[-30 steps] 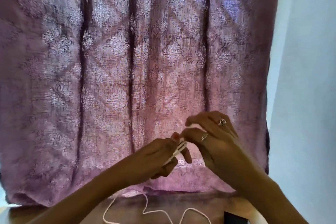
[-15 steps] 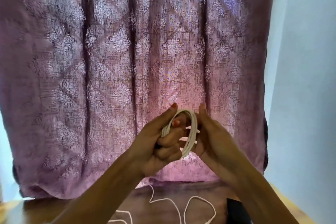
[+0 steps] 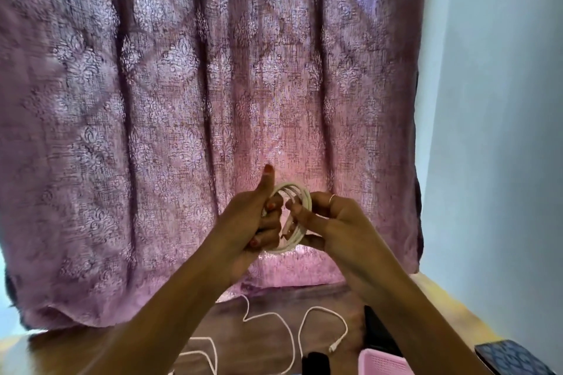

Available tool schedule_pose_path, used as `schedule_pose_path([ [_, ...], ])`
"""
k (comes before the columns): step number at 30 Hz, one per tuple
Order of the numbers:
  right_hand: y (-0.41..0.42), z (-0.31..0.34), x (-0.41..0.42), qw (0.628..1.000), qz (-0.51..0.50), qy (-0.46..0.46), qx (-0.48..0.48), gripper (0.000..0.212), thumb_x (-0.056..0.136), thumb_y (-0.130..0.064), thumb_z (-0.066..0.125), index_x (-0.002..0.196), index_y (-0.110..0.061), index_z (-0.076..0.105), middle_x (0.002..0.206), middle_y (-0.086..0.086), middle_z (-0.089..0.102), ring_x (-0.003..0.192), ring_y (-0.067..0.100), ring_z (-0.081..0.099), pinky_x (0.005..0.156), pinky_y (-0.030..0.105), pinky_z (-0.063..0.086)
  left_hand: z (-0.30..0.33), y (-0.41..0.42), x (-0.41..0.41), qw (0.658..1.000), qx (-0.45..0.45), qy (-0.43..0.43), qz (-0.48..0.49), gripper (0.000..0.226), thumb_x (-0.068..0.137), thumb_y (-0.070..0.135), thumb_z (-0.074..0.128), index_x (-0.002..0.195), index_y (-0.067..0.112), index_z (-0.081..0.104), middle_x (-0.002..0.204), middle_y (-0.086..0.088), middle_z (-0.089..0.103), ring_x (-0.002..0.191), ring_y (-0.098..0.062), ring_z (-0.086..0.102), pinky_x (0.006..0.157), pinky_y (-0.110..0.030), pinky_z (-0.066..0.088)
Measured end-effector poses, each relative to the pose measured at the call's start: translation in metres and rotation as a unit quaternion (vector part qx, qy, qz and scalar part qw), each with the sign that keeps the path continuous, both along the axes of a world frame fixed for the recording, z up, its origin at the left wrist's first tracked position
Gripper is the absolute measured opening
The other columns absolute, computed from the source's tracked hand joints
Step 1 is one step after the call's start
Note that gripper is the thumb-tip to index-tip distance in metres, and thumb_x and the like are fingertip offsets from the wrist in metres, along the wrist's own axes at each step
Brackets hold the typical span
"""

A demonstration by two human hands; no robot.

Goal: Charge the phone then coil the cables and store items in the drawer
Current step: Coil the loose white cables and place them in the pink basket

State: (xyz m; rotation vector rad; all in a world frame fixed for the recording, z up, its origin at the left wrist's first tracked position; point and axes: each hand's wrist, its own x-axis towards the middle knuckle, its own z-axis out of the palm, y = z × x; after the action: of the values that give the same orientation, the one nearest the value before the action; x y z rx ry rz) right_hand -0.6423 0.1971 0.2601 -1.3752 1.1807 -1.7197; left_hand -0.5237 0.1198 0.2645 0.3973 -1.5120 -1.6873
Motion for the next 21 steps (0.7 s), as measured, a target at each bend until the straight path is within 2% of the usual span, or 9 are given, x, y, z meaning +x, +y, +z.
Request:
schedule_pose_path([
  [3, 0.003, 0.001, 0.001, 0.999, 0.019, -0.037, 0.014, 0.017, 0.087, -0.010, 0.060, 0.091, 0.005, 0.067, 0.077, 0.014, 0.065, 0.076, 0.024, 0.062, 0.076, 0.030, 0.057, -0.005, -0.003, -0.001, 0.998, -0.009, -0.001, 0.063, 0.050, 0.081, 0.058, 0.049, 0.050, 0.019, 0.041, 0.041, 0.005, 0.024, 0.031, -0.008, 0.018, 0.035, -0.016, 0.019],
  [8, 0.002, -0.002, -0.003, 0.986, 0.083, -0.127, 0.064, 0.009, 0.079, -0.017, 0.065, 0.079, -0.008, 0.068, 0.070, 0.003, 0.065, 0.069, 0.014, 0.061, 0.070, 0.028, 0.052, -0.006, -0.002, -0.006, 0.997, -0.003, -0.005, 0.082, 0.045, 0.086, 0.051, 0.050, 0.059, 0.016, 0.042, 0.043, 0.006, 0.025, 0.035, -0.008, 0.021, 0.037, -0.018, 0.022],
  [11, 0.002, -0.005, -0.003, 0.990, 0.085, -0.092, 0.062, 0.014, 0.074, -0.015, 0.070, 0.085, -0.009, 0.063, 0.069, 0.001, 0.059, 0.070, 0.012, 0.057, 0.073, 0.029, 0.050, -0.006, 0.004, -0.013, 0.992, -0.031, -0.012, 0.123, 0.046, 0.090, 0.047, 0.050, 0.056, 0.016, 0.044, 0.043, 0.005, 0.027, 0.037, -0.009, 0.023, 0.040, -0.020, 0.022],
  [14, 0.003, -0.010, -0.009, 0.999, 0.020, -0.027, 0.037, 0.013, 0.084, -0.002, 0.063, 0.097, -0.002, 0.062, 0.079, 0.008, 0.062, 0.077, 0.018, 0.063, 0.081, 0.030, 0.056, -0.006, 0.008, -0.020, 0.987, -0.043, -0.013, 0.156, 0.049, 0.091, 0.046, 0.051, 0.052, 0.018, 0.046, 0.042, 0.006, 0.029, 0.037, -0.009, 0.024, 0.040, -0.021, 0.022],
  [18, 0.013, -0.015, -0.023, 0.999, 0.029, 0.008, 0.029, 0.023, 0.091, -0.005, 0.053, 0.112, -0.004, 0.061, 0.093, 0.013, 0.071, 0.086, 0.018, 0.070, 0.077, 0.024, 0.057, -0.010, 0.004, -0.027, 0.991, -0.004, -0.042, 0.129, 0.047, 0.092, 0.048, 0.050, 0.057, 0.017, 0.047, 0.040, 0.007, 0.028, 0.035, -0.009, 0.022, 0.042, -0.021, 0.021],
  [21, 0.023, -0.028, -0.038, 0.997, 0.044, -0.006, 0.059, 0.027, 0.093, -0.009, 0.049, 0.117, -0.004, 0.061, 0.106, 0.021, 0.070, 0.097, 0.026, 0.069, 0.081, 0.026, 0.057, -0.022, -0.001, -0.037, 0.993, 0.033, -0.086, 0.073, 0.044, 0.092, 0.048, 0.049, 0.063, 0.015, 0.048, 0.040, 0.008, 0.029, 0.033, -0.007, 0.022, 0.040, -0.019, 0.021],
])
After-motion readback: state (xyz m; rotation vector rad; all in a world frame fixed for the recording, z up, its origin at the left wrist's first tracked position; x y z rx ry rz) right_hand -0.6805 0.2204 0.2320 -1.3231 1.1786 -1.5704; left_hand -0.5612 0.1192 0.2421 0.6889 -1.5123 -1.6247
